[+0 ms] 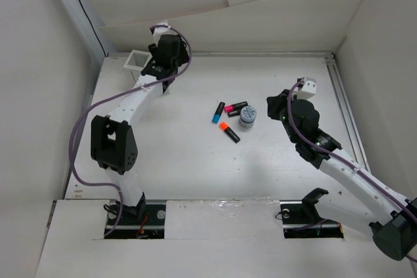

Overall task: Sort the stationery into containers
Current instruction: Pick up the stationery from the center of the board.

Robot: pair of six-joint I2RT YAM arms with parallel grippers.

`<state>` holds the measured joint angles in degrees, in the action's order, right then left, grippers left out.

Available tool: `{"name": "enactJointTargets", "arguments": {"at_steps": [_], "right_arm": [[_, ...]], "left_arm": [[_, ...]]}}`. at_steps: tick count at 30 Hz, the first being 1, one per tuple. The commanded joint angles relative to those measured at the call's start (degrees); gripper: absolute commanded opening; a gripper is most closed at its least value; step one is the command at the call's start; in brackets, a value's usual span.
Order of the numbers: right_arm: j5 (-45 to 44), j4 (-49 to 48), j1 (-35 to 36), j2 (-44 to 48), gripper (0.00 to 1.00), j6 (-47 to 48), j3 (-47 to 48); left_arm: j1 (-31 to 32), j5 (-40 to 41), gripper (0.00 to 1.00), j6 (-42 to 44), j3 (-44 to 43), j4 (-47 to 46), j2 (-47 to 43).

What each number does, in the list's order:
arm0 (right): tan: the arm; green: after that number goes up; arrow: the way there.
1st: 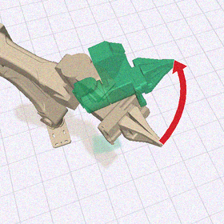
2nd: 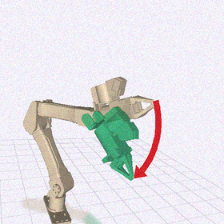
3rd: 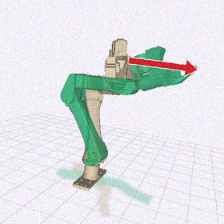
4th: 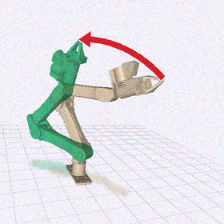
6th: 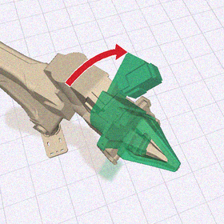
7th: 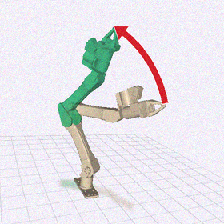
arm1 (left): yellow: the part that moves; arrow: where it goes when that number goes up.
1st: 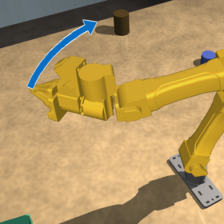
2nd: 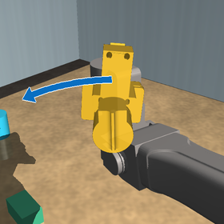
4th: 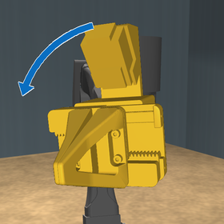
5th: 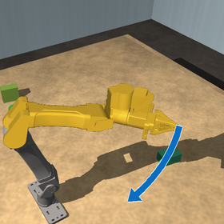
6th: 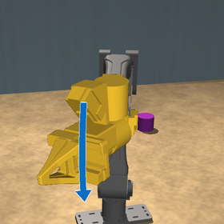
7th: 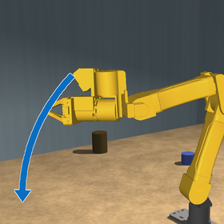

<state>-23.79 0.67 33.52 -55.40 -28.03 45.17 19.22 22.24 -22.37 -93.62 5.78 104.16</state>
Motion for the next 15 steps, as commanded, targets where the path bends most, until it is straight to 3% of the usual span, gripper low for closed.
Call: {"name": "enactJointTargets", "arguments": {"at_steps": [1, 4, 6, 7, 11, 15], "right_arm": [[-7.22, -2.34, 0.58, 3.45, 0.05, -1.32, -1.13], [-9.26, -1.63, 0.06, 5.03, 0.07, -2.55, -1.13], [-10.48, -1.11, 0.06, 5.56, 0.31, -3.08, -1.66], [-10.49, -1.11, 0.06, 6.08, 0.48, -3.08, -1.66], [-10.49, -1.11, -0.47, 6.09, 0.69, -3.08, -1.66], [-9.87, -0.58, -0.47, 7.23, 0.84, -3.08, -1.66]], "left_arm": [[6.42, -7.63, 0.60, -0.40, 7.81, -9.54, -7.55], [14.68, -9.58, 0.64, 1.53, 15.13, -12.37, -9.06], [19.16, -10.11, 0.67, 4.17, 17.24, -12.37, -9.06], [23.80, -10.11, 0.68, 6.35, 17.77, -12.98, -7.67], [32.70, -8.87, 0.72, 6.90, 17.77, -12.46, -4.94], [34.04, -8.88, 0.75, 4.80, 18.30, -14.04, -2.48]]}}
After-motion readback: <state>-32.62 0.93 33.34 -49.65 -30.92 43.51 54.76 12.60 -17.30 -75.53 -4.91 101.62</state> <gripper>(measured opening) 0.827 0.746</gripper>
